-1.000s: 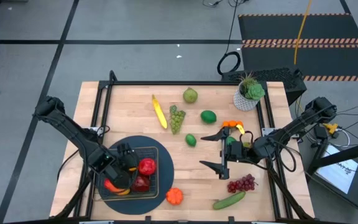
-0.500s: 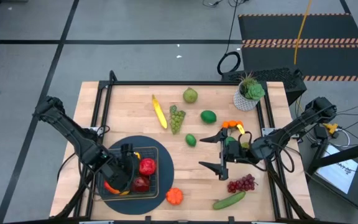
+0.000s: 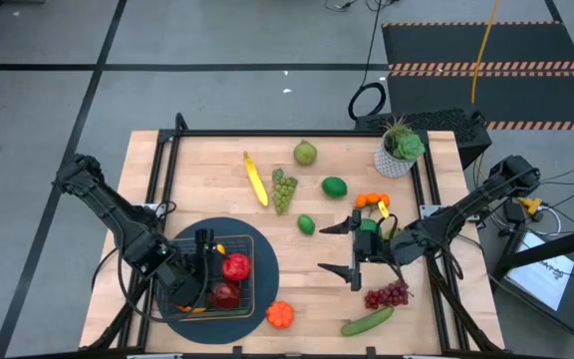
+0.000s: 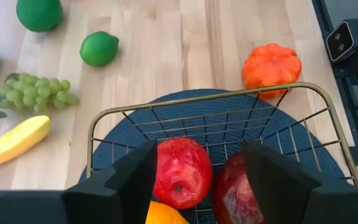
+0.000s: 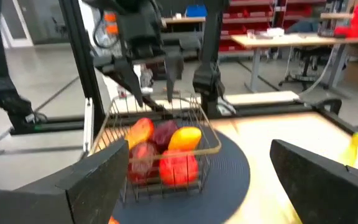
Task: Build produce basket
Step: Put the bottom pear into the gold wire basket
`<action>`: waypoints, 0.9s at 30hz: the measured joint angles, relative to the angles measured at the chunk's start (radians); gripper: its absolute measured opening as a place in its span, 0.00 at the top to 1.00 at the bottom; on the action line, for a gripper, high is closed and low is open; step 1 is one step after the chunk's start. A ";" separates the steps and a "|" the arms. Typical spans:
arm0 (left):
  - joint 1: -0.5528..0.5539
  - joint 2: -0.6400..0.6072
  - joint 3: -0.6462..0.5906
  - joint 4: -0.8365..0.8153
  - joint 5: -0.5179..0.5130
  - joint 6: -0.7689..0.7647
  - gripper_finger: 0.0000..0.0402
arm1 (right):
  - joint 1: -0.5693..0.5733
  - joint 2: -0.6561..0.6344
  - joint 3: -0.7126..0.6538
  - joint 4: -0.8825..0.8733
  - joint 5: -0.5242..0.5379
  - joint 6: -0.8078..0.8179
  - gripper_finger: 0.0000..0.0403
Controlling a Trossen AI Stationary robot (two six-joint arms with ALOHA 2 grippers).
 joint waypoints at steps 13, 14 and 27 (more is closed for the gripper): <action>0.000 0.000 0.000 0.001 -0.004 0.008 0.42 | 0.000 -0.136 0.000 -0.528 0.114 0.431 0.06; 0.000 0.000 0.000 0.001 -0.008 0.008 0.42 | 0.000 -0.140 0.000 -0.568 0.126 0.467 0.06; 0.001 0.000 0.000 0.006 -0.029 0.020 0.42 | 0.000 -0.151 0.000 -1.040 0.123 0.850 0.06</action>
